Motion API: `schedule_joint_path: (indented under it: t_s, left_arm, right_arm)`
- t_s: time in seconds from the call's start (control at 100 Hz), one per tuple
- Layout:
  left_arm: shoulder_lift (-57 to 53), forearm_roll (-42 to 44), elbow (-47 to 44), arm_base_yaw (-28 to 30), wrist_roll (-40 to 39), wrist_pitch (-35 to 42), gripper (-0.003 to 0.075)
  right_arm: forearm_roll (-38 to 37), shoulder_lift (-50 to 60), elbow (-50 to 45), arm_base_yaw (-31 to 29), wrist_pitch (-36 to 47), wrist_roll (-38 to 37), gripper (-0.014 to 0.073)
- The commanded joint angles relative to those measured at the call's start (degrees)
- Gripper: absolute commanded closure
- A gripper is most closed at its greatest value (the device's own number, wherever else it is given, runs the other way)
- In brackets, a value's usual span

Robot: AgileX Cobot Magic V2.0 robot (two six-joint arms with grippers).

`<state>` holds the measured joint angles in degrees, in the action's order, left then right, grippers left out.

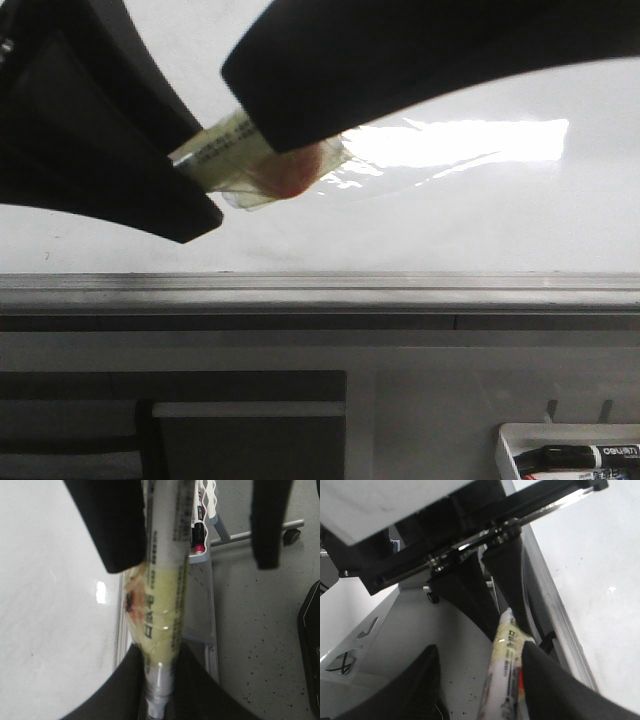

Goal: Write number 5 on whiteboard

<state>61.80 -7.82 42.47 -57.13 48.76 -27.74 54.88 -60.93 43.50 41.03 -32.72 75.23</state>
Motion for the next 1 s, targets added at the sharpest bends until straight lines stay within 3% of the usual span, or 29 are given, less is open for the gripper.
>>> schedule_joint_path:
  t_s: [0.0, 0.1, 0.49, 0.81, 0.88, 0.99]
  left_arm:
    - [-1.2, -2.0, 2.1, -0.3, 0.0, 4.2, 0.0741]
    - [-1.2, -2.8, 2.1, -0.3, 0.0, 4.2, 0.0741]
    - [-1.2, -3.8, 2.1, -0.3, 0.0, 4.2, 0.0741]
    - [-1.2, -3.8, 2.1, -0.3, -0.8, 4.2, 0.0736]
    - [-1.2, -3.8, 2.1, -0.3, -1.9, 4.2, 0.0684]
    - [-1.2, -3.8, 2.1, -0.3, -2.1, 4.5, 0.0496]
  right_arm:
    - [2.2, -0.1, 1.9, 0.1, 3.2, 0.8, 0.0260]
    - [2.2, -0.7, 1.9, 0.1, 3.5, 0.8, 0.0296]
    - [2.1, -2.5, 1.9, 0.1, 3.4, 0.8, 0.0657]
    - [2.1, -2.6, 1.9, 0.1, 3.4, 0.8, 0.0655]
    - [2.1, -2.6, 1.9, 0.1, 3.4, 0.8, 0.0655]
    - [2.1, -2.6, 1.9, 0.1, 3.4, 0.8, 0.0655]
